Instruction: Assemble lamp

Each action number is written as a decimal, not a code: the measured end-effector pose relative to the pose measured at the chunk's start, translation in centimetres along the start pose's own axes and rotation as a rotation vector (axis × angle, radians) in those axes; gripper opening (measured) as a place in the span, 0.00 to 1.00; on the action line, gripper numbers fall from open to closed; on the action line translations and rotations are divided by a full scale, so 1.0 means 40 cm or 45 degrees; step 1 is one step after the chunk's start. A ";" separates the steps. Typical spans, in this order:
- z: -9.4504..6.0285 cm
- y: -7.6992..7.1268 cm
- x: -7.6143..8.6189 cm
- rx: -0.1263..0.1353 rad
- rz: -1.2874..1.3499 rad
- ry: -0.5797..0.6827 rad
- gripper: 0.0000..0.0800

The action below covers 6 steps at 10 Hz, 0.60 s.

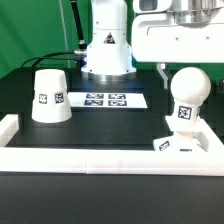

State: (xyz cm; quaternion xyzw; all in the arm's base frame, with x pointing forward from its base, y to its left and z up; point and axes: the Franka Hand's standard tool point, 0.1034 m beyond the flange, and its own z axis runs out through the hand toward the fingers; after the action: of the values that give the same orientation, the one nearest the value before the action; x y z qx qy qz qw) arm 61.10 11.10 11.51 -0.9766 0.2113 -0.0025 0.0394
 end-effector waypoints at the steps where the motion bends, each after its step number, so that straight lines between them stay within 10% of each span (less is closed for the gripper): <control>1: 0.000 0.001 0.000 -0.021 -0.133 0.009 0.87; 6: -0.002 0.027 0.017 -0.042 -0.696 0.010 0.87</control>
Offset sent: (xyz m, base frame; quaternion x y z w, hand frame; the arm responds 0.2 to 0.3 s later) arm 0.0063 -0.0052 0.0036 -0.0056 -0.0083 -0.1785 0.9839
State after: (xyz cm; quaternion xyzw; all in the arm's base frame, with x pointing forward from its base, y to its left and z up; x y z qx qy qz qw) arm 61.28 9.84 11.48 -0.9979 -0.0600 -0.0135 0.0205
